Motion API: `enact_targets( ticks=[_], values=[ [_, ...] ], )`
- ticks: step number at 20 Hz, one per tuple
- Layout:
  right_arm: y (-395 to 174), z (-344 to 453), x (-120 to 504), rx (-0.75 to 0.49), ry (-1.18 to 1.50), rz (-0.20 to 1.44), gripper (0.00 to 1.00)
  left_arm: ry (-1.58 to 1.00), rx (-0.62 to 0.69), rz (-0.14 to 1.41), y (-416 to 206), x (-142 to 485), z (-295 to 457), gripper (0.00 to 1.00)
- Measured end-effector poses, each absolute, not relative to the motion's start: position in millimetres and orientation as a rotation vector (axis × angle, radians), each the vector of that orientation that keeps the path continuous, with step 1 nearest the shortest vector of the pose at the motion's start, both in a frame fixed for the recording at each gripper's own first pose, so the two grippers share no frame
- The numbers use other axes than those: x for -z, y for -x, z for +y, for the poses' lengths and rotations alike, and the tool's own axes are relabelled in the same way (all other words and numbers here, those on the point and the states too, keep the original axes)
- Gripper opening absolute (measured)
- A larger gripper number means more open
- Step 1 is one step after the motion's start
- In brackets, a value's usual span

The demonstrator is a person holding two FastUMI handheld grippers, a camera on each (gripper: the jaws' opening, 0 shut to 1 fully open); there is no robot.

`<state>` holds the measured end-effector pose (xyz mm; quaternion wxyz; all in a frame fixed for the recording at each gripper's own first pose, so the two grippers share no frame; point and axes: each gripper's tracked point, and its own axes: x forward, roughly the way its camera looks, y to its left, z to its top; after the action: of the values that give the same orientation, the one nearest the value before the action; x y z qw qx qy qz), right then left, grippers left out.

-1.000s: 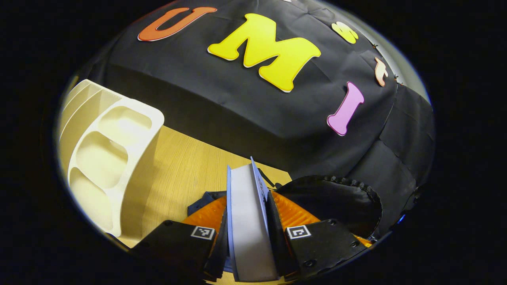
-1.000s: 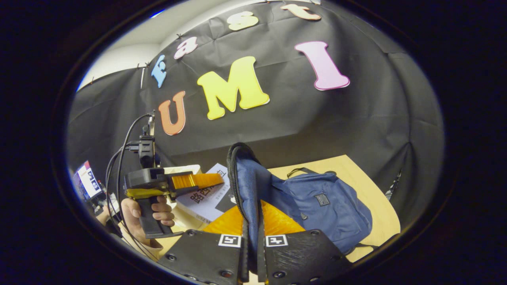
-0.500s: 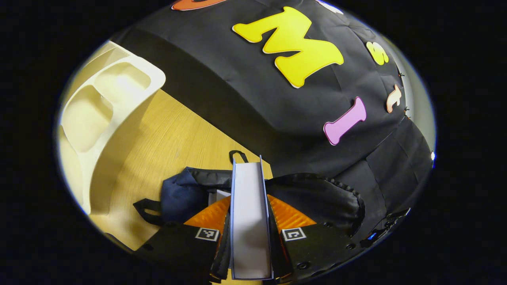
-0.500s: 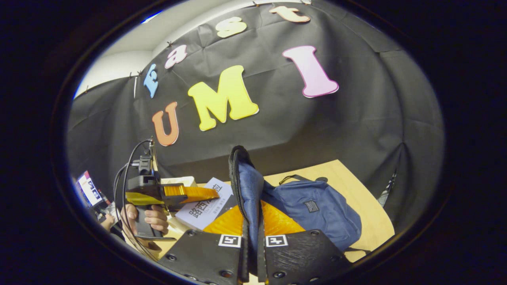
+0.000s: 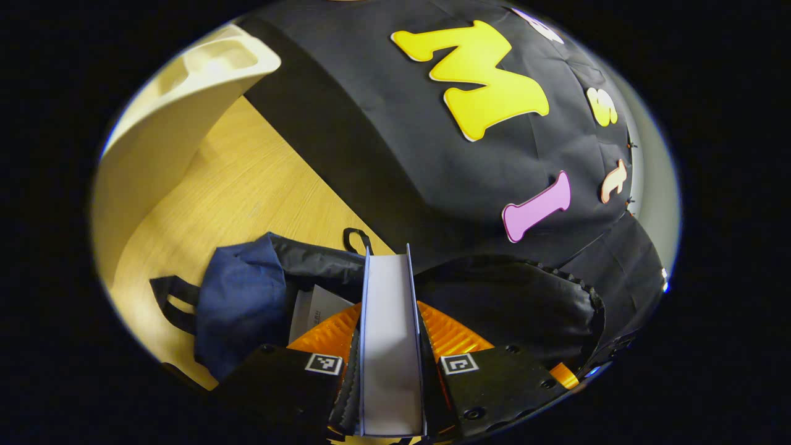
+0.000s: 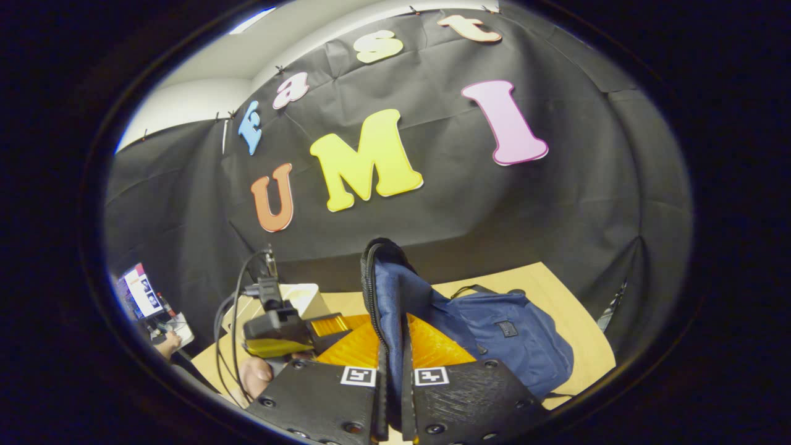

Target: Open the schoolbag, grab two books from the bookshelf and put them into the schoolbag.

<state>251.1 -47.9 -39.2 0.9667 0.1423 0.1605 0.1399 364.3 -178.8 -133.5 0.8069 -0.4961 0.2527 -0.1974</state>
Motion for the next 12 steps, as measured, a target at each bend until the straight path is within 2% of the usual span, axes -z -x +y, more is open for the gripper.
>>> enact_targets(
  ticks=[1,2,3,7,12],
  values=[
    [-252,-45,41,-0.293,-0.296,0.329,0.08,1.1,0.436,0.542,-367,139,-187,0.43],
    [-253,-43,41,-0.301,-0.302,0.333,0.09,1.136,0.452,0.544,-369,146,-195,0.48],
    [-255,-40,41,-0.308,-0.305,0.334,0.08,1.176,0.464,0.544,-372,150,-203,0.43],
    [-252,-33,45,-0.331,-0.292,0.34,0.09,1.255,0.517,0.532,-382,160,-223,0.44],
    [-255,-37,53,-0.349,-0.324,0.345,0.07,1.283,0.515,0.539,-393,178,-219,0.44]
  ],
)
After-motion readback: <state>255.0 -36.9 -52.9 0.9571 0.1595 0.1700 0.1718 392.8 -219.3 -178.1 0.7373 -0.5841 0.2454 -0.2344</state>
